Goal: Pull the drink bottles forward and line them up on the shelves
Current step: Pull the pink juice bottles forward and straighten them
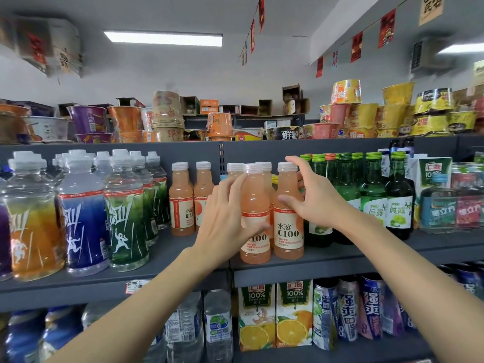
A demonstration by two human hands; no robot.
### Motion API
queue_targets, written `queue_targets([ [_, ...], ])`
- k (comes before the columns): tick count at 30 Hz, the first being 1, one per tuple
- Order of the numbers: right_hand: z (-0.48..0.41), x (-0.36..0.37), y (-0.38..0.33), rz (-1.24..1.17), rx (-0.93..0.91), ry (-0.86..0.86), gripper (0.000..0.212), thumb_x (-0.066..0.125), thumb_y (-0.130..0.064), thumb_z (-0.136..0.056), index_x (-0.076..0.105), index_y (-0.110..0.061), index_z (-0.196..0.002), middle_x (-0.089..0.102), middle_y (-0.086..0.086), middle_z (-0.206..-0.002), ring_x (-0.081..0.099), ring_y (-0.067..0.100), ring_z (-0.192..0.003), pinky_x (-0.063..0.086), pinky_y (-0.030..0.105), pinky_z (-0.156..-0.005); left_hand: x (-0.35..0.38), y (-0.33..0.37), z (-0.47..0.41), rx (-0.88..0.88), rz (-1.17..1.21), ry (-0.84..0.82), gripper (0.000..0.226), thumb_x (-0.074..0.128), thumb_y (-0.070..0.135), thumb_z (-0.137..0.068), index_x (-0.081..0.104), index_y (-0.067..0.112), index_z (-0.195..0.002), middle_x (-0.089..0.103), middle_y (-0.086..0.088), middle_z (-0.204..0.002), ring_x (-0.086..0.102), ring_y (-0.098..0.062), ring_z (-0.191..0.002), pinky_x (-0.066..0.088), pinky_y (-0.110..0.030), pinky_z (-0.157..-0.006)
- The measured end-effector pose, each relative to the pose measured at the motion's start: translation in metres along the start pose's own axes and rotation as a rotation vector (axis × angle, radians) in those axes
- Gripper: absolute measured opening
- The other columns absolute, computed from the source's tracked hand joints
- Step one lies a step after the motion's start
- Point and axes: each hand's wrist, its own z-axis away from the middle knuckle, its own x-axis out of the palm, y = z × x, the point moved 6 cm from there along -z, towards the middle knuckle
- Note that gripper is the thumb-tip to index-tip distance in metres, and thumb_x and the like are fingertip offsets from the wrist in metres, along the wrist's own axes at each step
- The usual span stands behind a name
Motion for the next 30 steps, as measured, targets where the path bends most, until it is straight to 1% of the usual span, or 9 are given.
queue_targets([
  [4, -0.002, 0.000, 0.005, 0.042, 0.025, -0.038, 0.092, 0.077, -0.043, -0.086, 0.014, -0.044, -0.152, 0.069, -0.003, -0.112, 0.065, 0.018, -0.102, 0.055, 0.046, -0.093, 0.005, 0.001, -0.014, 0.074, -0.075, -0.068, 0.118, 0.072, 0.073, -0.069, 0.019, 0.018, -0.159, 0.020, -0.006, -0.163, 0.025, -0.025, -0.148, 0.026, -0.041, -0.120],
  [7, -0.003, 0.000, 0.008, 0.052, 0.054, -0.055, 0.094, 0.076, -0.042, -0.087, 0.011, -0.043, -0.155, 0.069, 0.000, -0.119, 0.063, 0.020, -0.111, 0.052, 0.041, -0.098, 0.010, 0.000, -0.017, 0.083, -0.060, -0.098, 0.122, 0.075, 0.074, -0.067, 0.017, 0.018, -0.159, 0.014, -0.006, -0.166, 0.022, -0.025, -0.149, 0.024, -0.042, -0.121],
  [10, -0.003, 0.001, 0.009, 0.049, 0.080, -0.066, 0.097, 0.077, -0.039, -0.088, 0.010, -0.039, -0.158, 0.067, 0.002, -0.127, 0.062, 0.020, -0.115, 0.049, 0.032, -0.095, 0.013, 0.000, -0.017, 0.081, -0.042, -0.092, 0.122, 0.073, 0.075, -0.067, 0.016, 0.018, -0.159, 0.013, -0.005, -0.166, 0.022, -0.024, -0.150, 0.026, -0.042, -0.122],
  [12, -0.002, -0.001, 0.005, 0.053, 0.079, -0.058, 0.098, 0.077, -0.039, -0.088, 0.010, -0.036, -0.159, 0.064, 0.001, -0.132, 0.062, 0.019, -0.115, 0.049, 0.032, -0.093, 0.014, -0.001, -0.017, 0.078, -0.031, -0.085, 0.122, 0.072, 0.076, -0.067, 0.016, 0.018, -0.160, 0.012, -0.005, -0.167, 0.021, -0.023, -0.150, 0.025, -0.040, -0.121],
  [16, 0.006, -0.002, -0.005, 0.219, 0.078, 0.037, 0.093, 0.068, -0.051, -0.089, 0.010, -0.030, -0.159, 0.029, 0.005, -0.163, 0.035, 0.026, -0.145, 0.039, 0.049, -0.114, 0.015, -0.002, -0.016, 0.081, -0.013, -0.077, 0.123, 0.069, 0.079, -0.069, 0.015, 0.018, -0.160, 0.011, -0.004, -0.167, 0.020, -0.021, -0.151, 0.021, -0.035, -0.120],
  [20, 0.016, -0.003, -0.040, 0.425, -0.081, 0.305, 0.074, 0.053, -0.052, -0.093, 0.030, -0.018, -0.154, 0.027, 0.017, -0.159, 0.030, 0.034, -0.145, 0.035, 0.051, -0.114, 0.008, -0.012, -0.012, 0.075, 0.022, -0.097, 0.119, 0.069, 0.076, -0.074, 0.011, 0.020, -0.161, 0.010, -0.002, -0.167, 0.015, -0.018, -0.153, 0.017, -0.033, -0.121],
  [22, 0.015, 0.009, -0.058, 0.440, -0.187, 0.294, 0.069, 0.052, -0.050, -0.094, 0.035, -0.017, -0.152, 0.028, 0.017, -0.159, 0.031, 0.034, -0.144, 0.034, 0.050, -0.116, 0.001, -0.023, -0.009, 0.062, 0.046, -0.122, 0.112, 0.069, 0.070, -0.079, 0.009, 0.022, -0.161, 0.009, 0.000, -0.167, 0.013, -0.016, -0.153, 0.017, -0.033, -0.122],
  [25, 0.006, 0.031, -0.078, 0.479, -0.227, 0.222, 0.067, 0.049, -0.050, -0.096, 0.037, -0.019, -0.153, 0.025, 0.016, -0.161, 0.027, 0.033, -0.148, 0.031, 0.051, -0.117, -0.011, -0.039, -0.008, 0.077, 0.044, -0.213, 0.105, 0.070, 0.061, -0.084, 0.009, 0.023, -0.161, 0.009, 0.003, -0.166, 0.011, -0.013, -0.153, 0.017, -0.032, -0.122],
  [30, -0.013, 0.054, -0.107, 0.570, -0.268, 0.245, 0.058, 0.049, -0.045, -0.097, 0.049, -0.013, -0.145, 0.034, 0.021, -0.158, 0.032, 0.036, -0.145, 0.024, 0.048, -0.119, -0.038, -0.072, -0.015, 0.089, -0.150, -0.253, 0.106, 0.077, 0.049, -0.083, 0.012, 0.017, -0.160, 0.013, -0.003, -0.165, 0.014, -0.019, -0.152, 0.019, -0.037, -0.124],
])
